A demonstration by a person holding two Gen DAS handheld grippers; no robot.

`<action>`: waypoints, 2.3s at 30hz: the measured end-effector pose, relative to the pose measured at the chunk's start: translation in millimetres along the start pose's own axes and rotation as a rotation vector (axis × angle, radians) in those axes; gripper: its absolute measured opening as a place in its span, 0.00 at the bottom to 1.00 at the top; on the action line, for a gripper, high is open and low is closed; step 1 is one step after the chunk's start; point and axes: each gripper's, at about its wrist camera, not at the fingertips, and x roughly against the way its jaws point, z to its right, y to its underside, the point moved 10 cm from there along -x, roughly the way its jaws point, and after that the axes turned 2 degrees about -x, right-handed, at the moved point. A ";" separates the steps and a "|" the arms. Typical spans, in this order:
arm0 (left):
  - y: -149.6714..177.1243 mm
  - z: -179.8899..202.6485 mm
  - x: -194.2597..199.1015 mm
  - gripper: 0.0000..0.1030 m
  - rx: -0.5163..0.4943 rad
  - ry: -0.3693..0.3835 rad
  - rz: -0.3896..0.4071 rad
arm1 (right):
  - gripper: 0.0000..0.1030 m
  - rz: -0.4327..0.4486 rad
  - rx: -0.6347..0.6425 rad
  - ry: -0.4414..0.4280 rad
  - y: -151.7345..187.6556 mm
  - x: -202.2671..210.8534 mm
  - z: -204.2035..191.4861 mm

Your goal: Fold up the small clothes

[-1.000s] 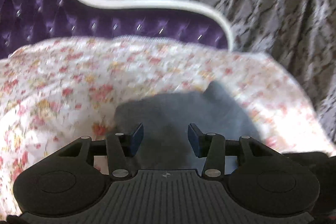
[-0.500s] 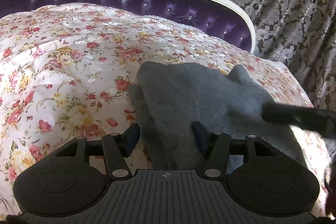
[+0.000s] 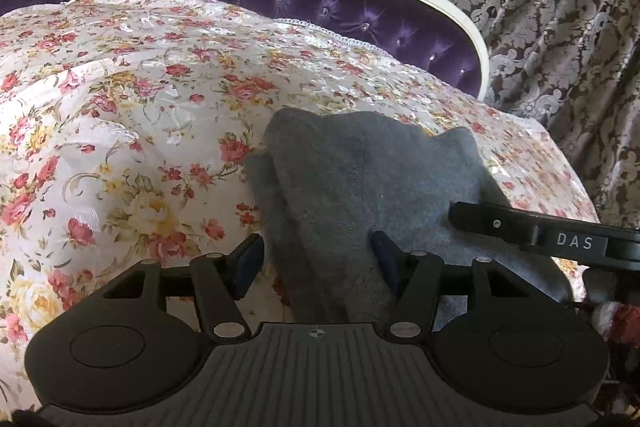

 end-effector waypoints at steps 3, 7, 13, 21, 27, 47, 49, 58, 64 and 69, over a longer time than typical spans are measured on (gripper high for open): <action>-0.5 0.7 0.1 0.57 -0.003 -0.006 -0.002 | 0.59 0.004 0.007 0.011 -1.0 -0.8 -0.4; -1.2 1.6 -0.4 0.57 -0.007 -0.014 -0.005 | 0.59 0.006 0.006 0.013 -2.8 -1.4 0.7; -0.9 1.0 -0.3 0.57 -0.003 -0.009 -0.004 | 0.60 0.002 0.003 0.014 -3.7 0.2 -0.5; -0.2 0.3 -0.9 0.57 -0.013 -0.004 0.001 | 0.60 0.028 -0.010 -0.006 2.5 2.1 0.3; -0.3 0.8 -0.2 0.58 -0.019 -0.008 -0.001 | 0.60 0.046 0.009 0.003 5.0 4.1 -2.5; 23.5 7.8 65.9 0.67 -0.133 -0.125 0.002 | 0.99 0.038 0.138 0.159 53.4 57.4 -30.5; 23.4 9.4 80.0 0.67 -0.157 -0.177 0.029 | 0.99 0.020 0.098 0.166 60.8 65.2 -27.5; 9.0 31.2 127.9 0.71 -0.212 -0.369 0.034 | 1.00 0.069 -0.168 0.176 70.4 123.3 -5.1; 10.2 45.6 124.0 0.71 -0.167 -0.290 -0.041 | 1.00 0.066 -0.205 0.190 68.4 140.0 -6.6; 22.5 43.5 118.0 0.71 -0.160 -0.294 -0.107 | 0.99 0.057 -0.173 0.209 64.8 144.7 -15.9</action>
